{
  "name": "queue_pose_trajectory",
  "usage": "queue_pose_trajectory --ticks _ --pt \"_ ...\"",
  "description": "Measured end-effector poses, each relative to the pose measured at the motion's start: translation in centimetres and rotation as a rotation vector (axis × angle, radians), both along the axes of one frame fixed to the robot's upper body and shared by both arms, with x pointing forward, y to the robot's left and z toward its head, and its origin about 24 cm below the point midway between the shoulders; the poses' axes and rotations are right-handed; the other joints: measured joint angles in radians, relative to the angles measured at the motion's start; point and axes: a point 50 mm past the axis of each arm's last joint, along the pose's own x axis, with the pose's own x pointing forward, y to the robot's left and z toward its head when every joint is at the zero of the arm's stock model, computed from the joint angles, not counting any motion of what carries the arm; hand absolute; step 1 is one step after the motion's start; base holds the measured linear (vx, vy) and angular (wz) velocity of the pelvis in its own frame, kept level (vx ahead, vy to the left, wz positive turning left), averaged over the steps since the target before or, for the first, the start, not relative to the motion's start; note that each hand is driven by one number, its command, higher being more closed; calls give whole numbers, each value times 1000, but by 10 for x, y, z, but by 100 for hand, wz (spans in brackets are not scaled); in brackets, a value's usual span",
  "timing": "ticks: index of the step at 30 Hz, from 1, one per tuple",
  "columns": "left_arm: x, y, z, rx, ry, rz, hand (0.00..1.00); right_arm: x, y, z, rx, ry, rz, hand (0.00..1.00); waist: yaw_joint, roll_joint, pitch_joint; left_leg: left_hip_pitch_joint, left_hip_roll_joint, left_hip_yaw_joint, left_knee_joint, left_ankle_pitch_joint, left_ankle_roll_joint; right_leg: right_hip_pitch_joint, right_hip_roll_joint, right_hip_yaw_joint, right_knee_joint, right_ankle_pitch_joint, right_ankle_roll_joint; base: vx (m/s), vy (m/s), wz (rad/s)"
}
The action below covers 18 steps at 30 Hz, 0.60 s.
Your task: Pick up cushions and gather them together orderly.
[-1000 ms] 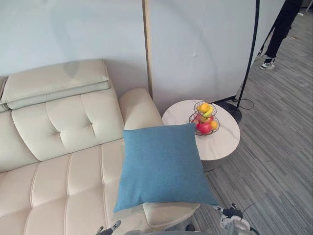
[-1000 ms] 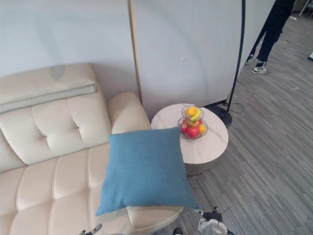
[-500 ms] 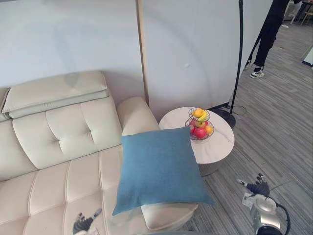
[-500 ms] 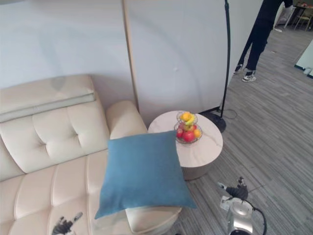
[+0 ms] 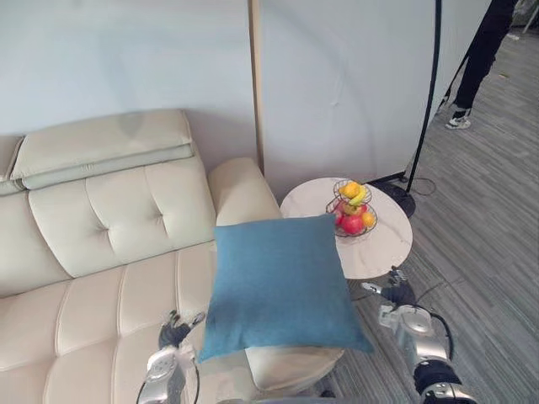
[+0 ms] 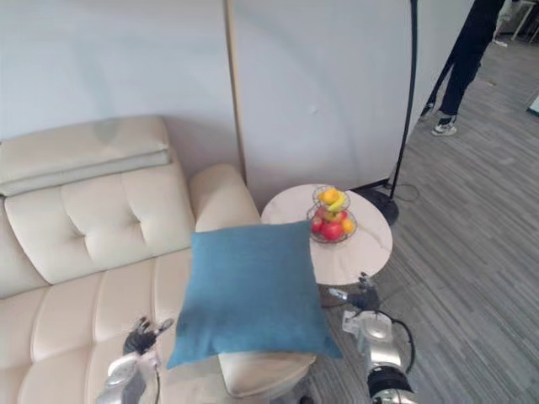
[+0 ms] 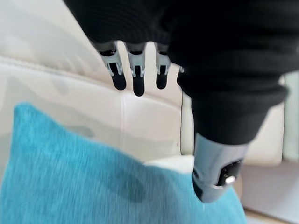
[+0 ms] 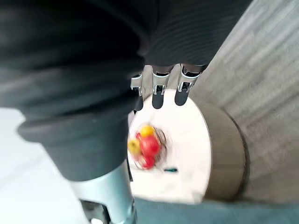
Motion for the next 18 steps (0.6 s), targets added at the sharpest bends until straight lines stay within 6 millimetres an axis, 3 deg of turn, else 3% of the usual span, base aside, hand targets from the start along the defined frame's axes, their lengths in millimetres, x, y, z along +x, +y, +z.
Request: queue_pose_trajectory --ticks 5,8,9,12,14,18 --pt "9 -33 -1 -40 -8 -110 0 2 29 -9 54 32 66 0 -10 2 21 -32 0 1 0 4 -1 -31 0 -4 0 5 -1 7 3 0" --pt "19 -38 4 -37 -32 -141 0 7 43 -9 66 30 111 0 -13 -1 37 -62 -1 -1 3 9 2 -59 -2 -7 2 10 -2 -3 3 1" --pt "25 -39 7 -32 -47 -150 100 13 50 -7 74 26 126 100 -13 -2 48 -83 -2 0 5 13 4 -81 -3 -7 7 16 -5 0 0 0" --pt "47 -41 21 -13 -106 -178 100 37 64 11 80 -43 166 100 -13 -4 96 -178 3 5 56 15 7 -150 -9 -3 15 35 -8 -47 8 -3" --pt "70 -43 41 -26 -201 -163 100 60 67 34 84 -128 165 100 -12 -1 157 -253 15 7 118 17 10 -237 -20 6 92 33 -11 -152 11 -13" --pt "93 -35 66 -20 -317 -127 100 75 72 52 98 -214 182 100 -12 -10 188 -325 28 11 158 5 19 -317 -25 8 147 14 -27 -138 -14 -5"
